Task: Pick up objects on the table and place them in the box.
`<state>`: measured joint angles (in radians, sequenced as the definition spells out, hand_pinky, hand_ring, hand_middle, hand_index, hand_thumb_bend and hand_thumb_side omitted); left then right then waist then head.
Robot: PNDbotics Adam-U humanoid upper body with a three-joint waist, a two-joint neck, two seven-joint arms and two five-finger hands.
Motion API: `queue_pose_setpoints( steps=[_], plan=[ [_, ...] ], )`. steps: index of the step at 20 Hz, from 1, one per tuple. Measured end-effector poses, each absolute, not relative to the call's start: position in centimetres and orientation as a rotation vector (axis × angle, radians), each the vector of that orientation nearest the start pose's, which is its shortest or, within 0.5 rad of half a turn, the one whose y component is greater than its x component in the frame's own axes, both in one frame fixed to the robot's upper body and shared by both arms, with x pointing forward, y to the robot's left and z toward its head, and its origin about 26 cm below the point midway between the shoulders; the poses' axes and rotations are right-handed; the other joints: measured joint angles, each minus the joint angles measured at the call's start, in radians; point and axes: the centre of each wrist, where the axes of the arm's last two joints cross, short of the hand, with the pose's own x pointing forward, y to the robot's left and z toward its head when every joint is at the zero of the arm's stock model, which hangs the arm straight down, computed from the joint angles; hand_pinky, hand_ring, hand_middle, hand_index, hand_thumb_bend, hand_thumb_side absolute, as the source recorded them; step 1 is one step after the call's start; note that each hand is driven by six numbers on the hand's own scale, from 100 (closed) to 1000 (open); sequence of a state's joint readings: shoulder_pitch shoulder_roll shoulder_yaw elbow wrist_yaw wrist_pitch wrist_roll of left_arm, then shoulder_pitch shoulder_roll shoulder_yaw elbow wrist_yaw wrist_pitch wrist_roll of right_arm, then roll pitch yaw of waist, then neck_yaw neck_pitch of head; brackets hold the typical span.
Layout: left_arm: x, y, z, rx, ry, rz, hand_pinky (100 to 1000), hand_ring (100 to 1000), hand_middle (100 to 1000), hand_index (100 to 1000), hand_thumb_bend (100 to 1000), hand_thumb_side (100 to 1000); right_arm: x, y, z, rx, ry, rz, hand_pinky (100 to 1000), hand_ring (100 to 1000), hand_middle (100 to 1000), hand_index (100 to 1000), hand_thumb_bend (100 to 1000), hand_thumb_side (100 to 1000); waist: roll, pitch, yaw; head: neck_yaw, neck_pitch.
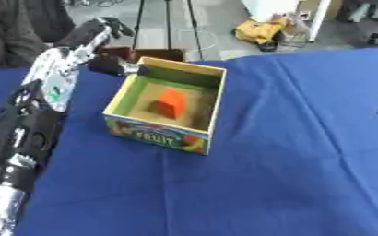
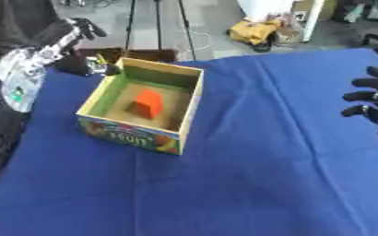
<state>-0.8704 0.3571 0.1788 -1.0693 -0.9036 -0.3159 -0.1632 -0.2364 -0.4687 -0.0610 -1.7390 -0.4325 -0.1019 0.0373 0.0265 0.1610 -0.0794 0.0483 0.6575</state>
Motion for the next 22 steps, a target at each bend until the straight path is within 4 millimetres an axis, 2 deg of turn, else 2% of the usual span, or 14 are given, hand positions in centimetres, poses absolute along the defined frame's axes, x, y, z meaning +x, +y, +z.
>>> queue_pose_setpoints(
  steps=[3, 5, 6, 7, 9, 10, 12, 14, 17, 22],
  plan=[
    [44.9, 31.8, 18.5, 0.929, -1.888, -0.866, 739, 730, 709, 784, 796, 871, 32.1, -33.4, 14.8, 0.061, -2.083, 0.126, 531, 648, 679, 845, 145, 554, -0.011, 0.024, 0.034, -0.029, -0.020],
    [43.9, 32.6, 16.9, 0.918, -1.888, -0.726, 733, 721, 705, 783, 795, 869, 32.1, -33.5, 14.9, 0.053, -2.088, 0.119, 532, 648, 679, 845, 144, 554, -0.015, 0.024, 0.037, -0.035, -0.026],
    [43.3, 33.1, 16.3, 0.920, -1.885, -0.660, 729, 717, 703, 784, 772, 906, 32.1, -33.6, 14.9, 0.049, -2.090, 0.115, 532, 648, 679, 845, 157, 537, -0.014, 0.024, 0.037, -0.035, -0.026],
    [42.1, 33.8, 14.9, 0.927, -1.879, -0.585, 723, 708, 696, 784, 794, 868, 32.1, -33.6, 14.9, 0.049, -2.090, 0.114, 532, 648, 679, 844, 144, 554, -0.012, 0.021, 0.032, -0.032, -0.026],
    [37.6, 34.8, 9.7, 0.901, -1.870, -0.381, 714, 699, 689, 786, 791, 866, 32.1, -33.6, 14.9, 0.049, -2.086, 0.116, 532, 648, 679, 844, 144, 554, -0.010, 0.003, 0.016, -0.023, -0.025],
    [36.0, 34.5, 8.7, 0.848, -1.908, -0.255, 713, 699, 689, 786, 791, 866, 32.1, -33.5, 14.9, 0.053, -2.084, 0.120, 532, 648, 679, 844, 144, 554, -0.012, -0.003, 0.017, -0.019, -0.024],
    [34.6, 33.7, 9.2, 0.684, -2.001, -0.030, 711, 695, 686, 784, 794, 863, 32.2, -33.3, 14.8, 0.060, -2.078, 0.129, 532, 648, 678, 844, 144, 554, -0.013, -0.004, 0.015, -0.013, -0.023],
    [34.1, 33.4, 10.2, 0.533, -2.050, 0.091, 709, 690, 680, 783, 792, 862, 32.2, -33.3, 14.8, 0.063, -2.075, 0.132, 532, 648, 678, 844, 144, 554, -0.009, -0.004, 0.012, -0.009, -0.019],
    [33.9, 33.4, 10.6, 0.413, -2.064, 0.160, 707, 687, 677, 784, 790, 863, 32.2, -33.3, 14.8, 0.064, -2.075, 0.134, 532, 648, 678, 844, 144, 553, -0.011, -0.005, 0.011, -0.008, -0.016],
    [33.8, 33.3, 10.5, 0.353, -2.061, 0.186, 705, 686, 677, 784, 786, 863, 32.2, -33.3, 14.8, 0.065, -2.075, 0.135, 532, 649, 679, 844, 144, 554, -0.010, -0.006, 0.011, -0.006, -0.016]
  ],
)
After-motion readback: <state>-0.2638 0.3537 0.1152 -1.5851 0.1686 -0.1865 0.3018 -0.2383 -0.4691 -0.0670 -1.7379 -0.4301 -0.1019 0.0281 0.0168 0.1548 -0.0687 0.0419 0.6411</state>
